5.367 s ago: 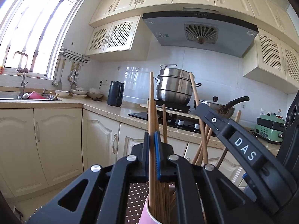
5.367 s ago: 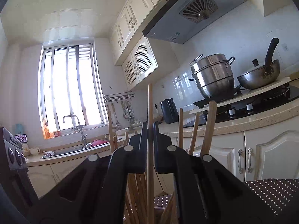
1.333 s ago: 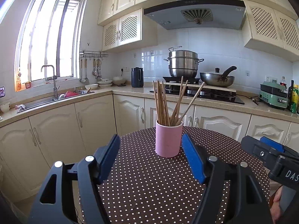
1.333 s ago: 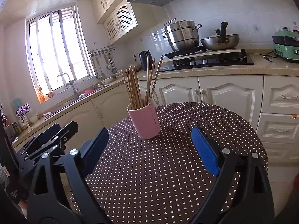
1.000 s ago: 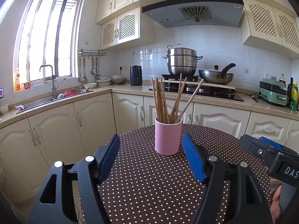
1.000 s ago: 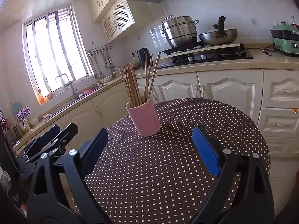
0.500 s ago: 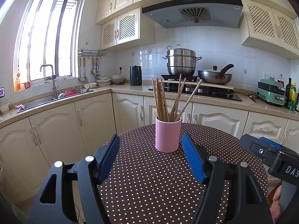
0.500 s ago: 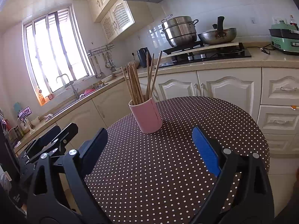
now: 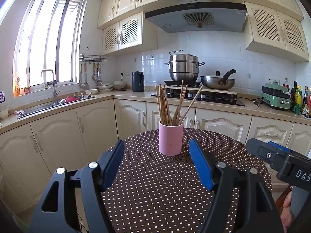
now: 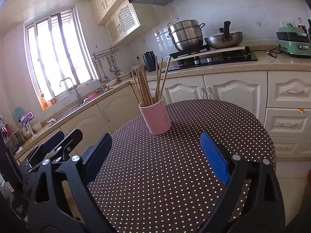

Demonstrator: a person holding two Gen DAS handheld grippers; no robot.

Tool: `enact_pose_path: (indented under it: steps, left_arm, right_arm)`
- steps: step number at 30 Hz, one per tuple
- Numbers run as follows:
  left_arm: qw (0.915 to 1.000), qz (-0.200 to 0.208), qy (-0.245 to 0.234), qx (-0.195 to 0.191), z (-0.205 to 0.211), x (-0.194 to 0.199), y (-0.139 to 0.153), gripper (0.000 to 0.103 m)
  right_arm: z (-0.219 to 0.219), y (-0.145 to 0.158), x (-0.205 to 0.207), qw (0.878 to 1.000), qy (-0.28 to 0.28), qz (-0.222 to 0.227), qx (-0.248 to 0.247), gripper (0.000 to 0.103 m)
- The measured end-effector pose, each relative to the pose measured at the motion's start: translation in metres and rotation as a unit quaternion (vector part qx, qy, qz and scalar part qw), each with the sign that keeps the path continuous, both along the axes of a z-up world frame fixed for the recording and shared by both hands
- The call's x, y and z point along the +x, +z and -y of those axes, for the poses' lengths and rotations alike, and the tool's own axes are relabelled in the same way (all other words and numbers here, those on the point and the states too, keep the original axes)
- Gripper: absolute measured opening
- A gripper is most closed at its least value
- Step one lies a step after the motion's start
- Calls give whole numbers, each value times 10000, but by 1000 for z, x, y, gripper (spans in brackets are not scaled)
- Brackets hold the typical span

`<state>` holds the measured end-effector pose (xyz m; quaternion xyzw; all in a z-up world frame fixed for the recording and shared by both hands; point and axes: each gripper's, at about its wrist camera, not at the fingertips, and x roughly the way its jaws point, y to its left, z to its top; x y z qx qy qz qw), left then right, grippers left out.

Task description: Organize utensils

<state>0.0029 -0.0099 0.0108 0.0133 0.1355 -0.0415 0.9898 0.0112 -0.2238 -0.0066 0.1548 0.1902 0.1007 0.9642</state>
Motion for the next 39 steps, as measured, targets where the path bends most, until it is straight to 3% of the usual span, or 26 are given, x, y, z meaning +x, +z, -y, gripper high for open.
enact_pose_path:
  steps: [39]
  left_arm:
    - [9998, -81, -65, -175, 0, 0, -1, 69]
  right_arm:
    - [-7, -5, -2, 9998, -18, -203, -71, 91]
